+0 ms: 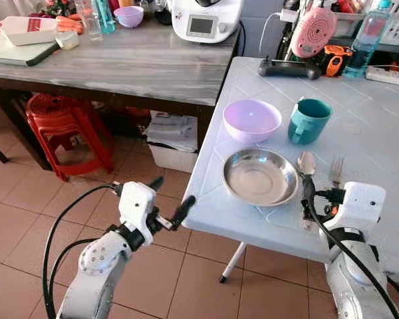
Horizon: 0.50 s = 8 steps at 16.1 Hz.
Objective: Setting the table
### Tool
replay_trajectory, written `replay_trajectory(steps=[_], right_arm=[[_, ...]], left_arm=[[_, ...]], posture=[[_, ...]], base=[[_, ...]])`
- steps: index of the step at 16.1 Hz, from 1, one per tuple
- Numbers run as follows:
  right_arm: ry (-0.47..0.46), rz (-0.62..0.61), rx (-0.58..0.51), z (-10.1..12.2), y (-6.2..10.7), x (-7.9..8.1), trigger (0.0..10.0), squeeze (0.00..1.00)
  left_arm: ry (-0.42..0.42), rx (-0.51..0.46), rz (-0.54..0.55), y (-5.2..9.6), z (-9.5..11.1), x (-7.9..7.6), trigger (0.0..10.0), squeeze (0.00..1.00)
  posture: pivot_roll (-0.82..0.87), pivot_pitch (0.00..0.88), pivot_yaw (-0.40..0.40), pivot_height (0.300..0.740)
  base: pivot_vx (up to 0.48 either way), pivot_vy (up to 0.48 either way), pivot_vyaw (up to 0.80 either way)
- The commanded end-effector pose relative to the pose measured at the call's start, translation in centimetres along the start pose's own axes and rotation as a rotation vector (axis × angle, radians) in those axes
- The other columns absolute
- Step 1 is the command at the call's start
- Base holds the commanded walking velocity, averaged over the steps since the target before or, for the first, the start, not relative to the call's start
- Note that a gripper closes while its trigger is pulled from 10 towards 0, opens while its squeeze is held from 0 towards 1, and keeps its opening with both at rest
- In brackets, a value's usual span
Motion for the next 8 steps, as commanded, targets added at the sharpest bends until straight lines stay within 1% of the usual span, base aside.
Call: replay_trajectory(steps=[1,2,3,6,8], right_arm=[[-0.012,0.001,0.033,-0.52,-0.08,-0.17,10.0,0.00],[-0.015,0.007,0.039,-0.61,-0.22,-0.13,10.0,0.00],[-0.021,0.010,0.041,-0.63,-0.33,-0.12,10.0,0.00],[-0.033,0.011,0.057,-0.94,-0.58,-0.42,10.0,0.00],[-0.052,0.035,0.050,-0.73,-0.82,-0.15,10.0,0.00]], left_arm=[[0.015,-0.018,-0.057,0.30,0.53,-0.52,10.0,0.00],[0.053,-0.031,-0.100,0.43,0.82,-0.87,10.0,0.00],[0.060,-0.036,-0.107,0.44,1.01,-0.93,10.0,0.00],[0.050,-0.030,-0.123,0.39,0.96,-0.98,10.0,0.00],[0.049,-0.013,-0.129,0.44,0.68,-0.96,10.0,0.00]], posture=[[-0.03,0.137,0.023,0.740],[-0.03,0.137,0.023,0.740],[-0.03,0.137,0.023,0.740],[-0.03,0.138,0.024,0.740],[-0.04,0.138,0.025,0.740]], base=[[0.000,0.000,0.00],[0.000,0.000,0.00],[0.000,0.000,0.00],[0.000,0.000,0.00],[0.000,0.000,0.00]])
Point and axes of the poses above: a point about 5 cm out from each wrist's last joint towards the gripper, its own y axis pointing back from the gripper into the wrist, its own z axis along the axis of the wrist's last joint, x = y × z, the point moved 2 cm from there along -y, pointing out of the wrist towards the gripper, and after that the axes turned 6 degrees about -y, right-handed, at the moved point
